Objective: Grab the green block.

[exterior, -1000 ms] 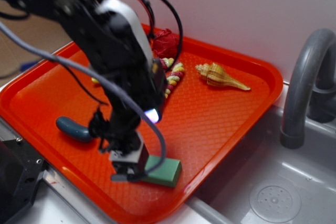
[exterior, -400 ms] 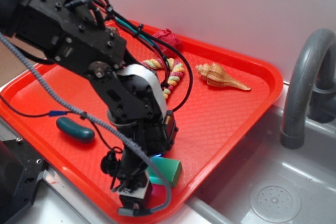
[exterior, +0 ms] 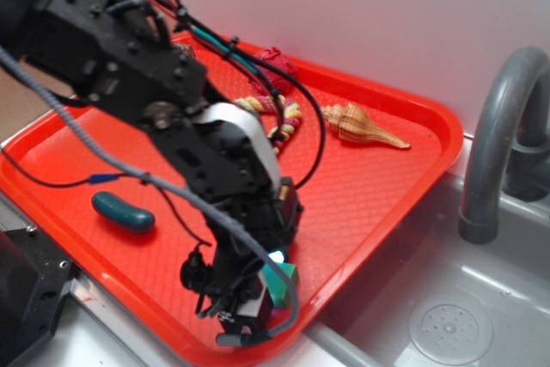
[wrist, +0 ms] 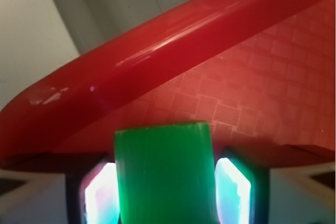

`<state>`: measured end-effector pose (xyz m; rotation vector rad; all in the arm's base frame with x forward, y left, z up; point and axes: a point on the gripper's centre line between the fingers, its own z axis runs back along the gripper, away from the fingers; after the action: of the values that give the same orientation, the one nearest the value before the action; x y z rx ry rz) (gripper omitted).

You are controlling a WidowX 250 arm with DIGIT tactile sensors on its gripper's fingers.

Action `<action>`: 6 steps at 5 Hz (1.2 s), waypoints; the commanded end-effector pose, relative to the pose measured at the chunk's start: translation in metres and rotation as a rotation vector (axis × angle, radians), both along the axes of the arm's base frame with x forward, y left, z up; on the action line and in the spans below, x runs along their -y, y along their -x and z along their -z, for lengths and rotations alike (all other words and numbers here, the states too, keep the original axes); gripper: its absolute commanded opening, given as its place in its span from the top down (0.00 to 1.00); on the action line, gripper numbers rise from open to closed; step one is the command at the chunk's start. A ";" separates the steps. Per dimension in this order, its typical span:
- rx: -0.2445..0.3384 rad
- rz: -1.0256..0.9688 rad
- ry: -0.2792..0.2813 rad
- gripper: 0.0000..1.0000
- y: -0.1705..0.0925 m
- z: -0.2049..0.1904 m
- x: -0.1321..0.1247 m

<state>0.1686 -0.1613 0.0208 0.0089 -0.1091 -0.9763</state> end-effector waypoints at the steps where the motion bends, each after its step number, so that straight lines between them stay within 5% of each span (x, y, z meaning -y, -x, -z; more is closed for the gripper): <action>1: 0.052 -0.293 -0.114 1.00 -0.012 -0.046 -0.039; 2: 0.040 -0.543 -0.138 1.00 -0.032 -0.095 -0.068; 4: 0.044 -1.021 -0.043 1.00 -0.023 -0.187 -0.101; 6: 0.123 -1.080 0.035 1.00 -0.020 -0.248 -0.099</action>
<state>0.2061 -0.0460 0.2611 0.1079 -0.1630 0.1011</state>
